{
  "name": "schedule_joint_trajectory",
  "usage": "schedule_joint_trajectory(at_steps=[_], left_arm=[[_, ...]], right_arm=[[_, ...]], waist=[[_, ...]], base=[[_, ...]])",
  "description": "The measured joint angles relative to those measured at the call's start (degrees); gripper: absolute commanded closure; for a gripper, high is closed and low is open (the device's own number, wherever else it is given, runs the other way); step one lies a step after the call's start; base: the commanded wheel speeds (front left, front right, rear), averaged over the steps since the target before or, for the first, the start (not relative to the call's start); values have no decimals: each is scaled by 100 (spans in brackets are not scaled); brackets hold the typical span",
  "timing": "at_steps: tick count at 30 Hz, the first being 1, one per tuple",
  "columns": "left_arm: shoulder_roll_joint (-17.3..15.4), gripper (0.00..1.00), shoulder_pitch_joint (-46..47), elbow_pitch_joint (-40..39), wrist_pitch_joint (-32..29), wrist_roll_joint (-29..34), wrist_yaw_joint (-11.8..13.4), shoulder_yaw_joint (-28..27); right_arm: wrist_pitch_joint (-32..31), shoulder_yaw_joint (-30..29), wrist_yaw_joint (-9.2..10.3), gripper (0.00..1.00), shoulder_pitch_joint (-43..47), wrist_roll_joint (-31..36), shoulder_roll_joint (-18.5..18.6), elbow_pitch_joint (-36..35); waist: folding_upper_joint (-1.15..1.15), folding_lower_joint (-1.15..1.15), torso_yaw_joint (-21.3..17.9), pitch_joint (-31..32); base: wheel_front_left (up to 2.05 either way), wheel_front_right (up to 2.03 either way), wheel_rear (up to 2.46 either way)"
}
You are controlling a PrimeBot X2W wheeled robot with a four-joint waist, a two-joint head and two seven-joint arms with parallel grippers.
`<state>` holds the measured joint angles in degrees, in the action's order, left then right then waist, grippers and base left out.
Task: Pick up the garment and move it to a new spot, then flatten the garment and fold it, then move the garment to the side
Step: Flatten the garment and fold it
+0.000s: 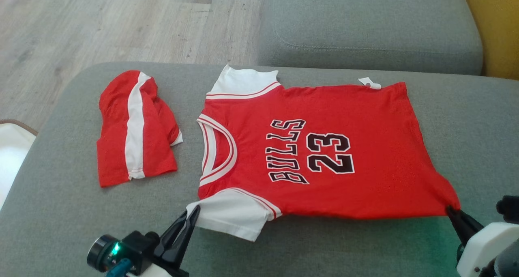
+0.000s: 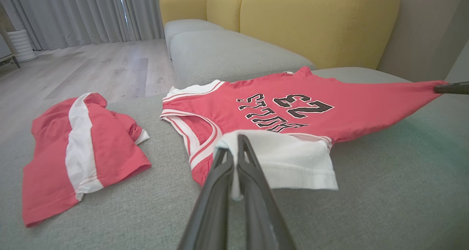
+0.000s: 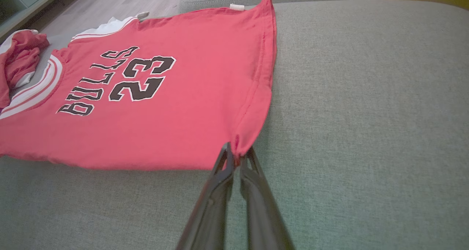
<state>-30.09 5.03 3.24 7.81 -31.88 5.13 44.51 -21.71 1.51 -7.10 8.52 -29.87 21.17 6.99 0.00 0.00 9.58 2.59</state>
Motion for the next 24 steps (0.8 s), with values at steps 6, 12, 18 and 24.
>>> schedule_joint_trajectory(at_steps=[6,12,18,24], left_arm=[[-14,100,84,8,8,0,-1,-20],[-63,100,640,80,-70,7,-102,-145],[-64,100,1322,476,-176,9,-316,-208],[-8,100,1947,1078,-457,18,-733,-140]], right_arm=[[-59,-281,0,100,24,231,-225,-175],[-341,-434,0,100,-316,455,-366,-263],[-661,-375,0,100,-985,798,-413,-134],[-886,-325,0,100,-1625,1095,-424,361]], waist=[[0,0,-44,-88],[0,0,-72,-339],[0,1,-112,-635],[0,1,-148,-925]], base=[[0,0,0],[0,0,0],[0,0,0],[0,0,0]])
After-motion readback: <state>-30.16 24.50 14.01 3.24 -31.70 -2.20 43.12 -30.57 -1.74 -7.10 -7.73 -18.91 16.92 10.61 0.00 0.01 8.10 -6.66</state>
